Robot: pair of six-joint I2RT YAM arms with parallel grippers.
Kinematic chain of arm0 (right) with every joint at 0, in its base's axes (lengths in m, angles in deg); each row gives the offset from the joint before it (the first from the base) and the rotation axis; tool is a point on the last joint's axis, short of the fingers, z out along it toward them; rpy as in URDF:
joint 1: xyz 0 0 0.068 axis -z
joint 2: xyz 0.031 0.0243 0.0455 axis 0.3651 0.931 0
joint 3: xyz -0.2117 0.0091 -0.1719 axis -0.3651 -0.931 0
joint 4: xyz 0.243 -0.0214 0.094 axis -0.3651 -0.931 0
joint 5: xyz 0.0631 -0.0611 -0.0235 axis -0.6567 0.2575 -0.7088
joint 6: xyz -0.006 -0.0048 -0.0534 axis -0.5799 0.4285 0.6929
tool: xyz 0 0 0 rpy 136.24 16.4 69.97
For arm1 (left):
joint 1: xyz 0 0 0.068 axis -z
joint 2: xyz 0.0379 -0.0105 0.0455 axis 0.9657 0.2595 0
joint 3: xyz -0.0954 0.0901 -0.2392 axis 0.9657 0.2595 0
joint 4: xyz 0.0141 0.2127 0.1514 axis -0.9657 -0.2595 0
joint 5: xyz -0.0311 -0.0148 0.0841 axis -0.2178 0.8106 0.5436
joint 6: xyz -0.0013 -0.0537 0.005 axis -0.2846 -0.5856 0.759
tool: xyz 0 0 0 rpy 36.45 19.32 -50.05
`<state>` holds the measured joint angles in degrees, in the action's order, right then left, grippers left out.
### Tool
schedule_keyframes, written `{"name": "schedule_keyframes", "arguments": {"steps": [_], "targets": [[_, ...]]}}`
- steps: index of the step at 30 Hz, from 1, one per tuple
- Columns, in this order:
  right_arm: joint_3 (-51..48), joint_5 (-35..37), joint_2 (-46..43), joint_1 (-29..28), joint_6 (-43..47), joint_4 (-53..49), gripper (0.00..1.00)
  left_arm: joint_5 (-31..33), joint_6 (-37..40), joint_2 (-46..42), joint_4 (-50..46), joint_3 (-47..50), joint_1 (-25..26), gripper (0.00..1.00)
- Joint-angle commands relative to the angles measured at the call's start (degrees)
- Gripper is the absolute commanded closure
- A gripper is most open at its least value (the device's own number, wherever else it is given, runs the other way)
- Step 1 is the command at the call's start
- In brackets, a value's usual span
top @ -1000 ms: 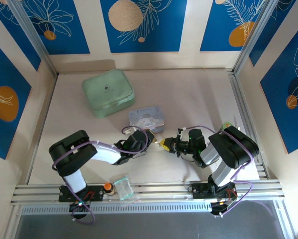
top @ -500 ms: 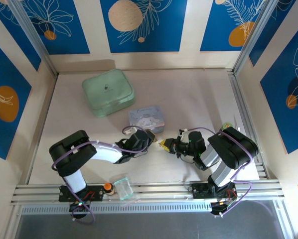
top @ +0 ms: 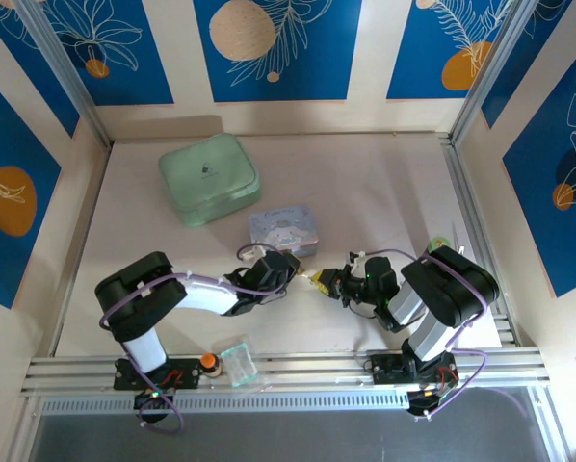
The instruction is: Unlock a padlock with a key
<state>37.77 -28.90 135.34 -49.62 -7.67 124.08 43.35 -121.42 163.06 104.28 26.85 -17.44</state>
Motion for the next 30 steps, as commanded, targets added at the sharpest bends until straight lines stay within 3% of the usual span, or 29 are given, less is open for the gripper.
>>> {"name": "schedule_keyframes", "arguments": {"steps": [1,15,22,27,30], "targets": [[-0.21,1.15,-0.70,-0.71,-0.22,-0.01,1.00,-0.29,-2.65,1.54,-3.01,-1.20,0.66,1.00],[-2.07,5.70,-6.76,-1.67,-1.08,-3.96,1.00,1.15,-2.82,1.48,-5.89,-2.09,1.00,1.00],[-0.46,11.52,-17.78,-4.48,-0.91,-17.91,1.00,1.31,-5.36,1.33,-8.98,-3.59,1.46,1.00],[2.27,11.01,-26.03,-3.63,2.06,-32.99,1.00,1.40,-7.26,1.24,-7.77,-3.42,1.46,1.00],[1.87,11.17,-27.69,-3.36,1.48,-33.68,1.00,1.49,-7.52,0.72,-8.66,-3.68,1.55,1.00]]}}
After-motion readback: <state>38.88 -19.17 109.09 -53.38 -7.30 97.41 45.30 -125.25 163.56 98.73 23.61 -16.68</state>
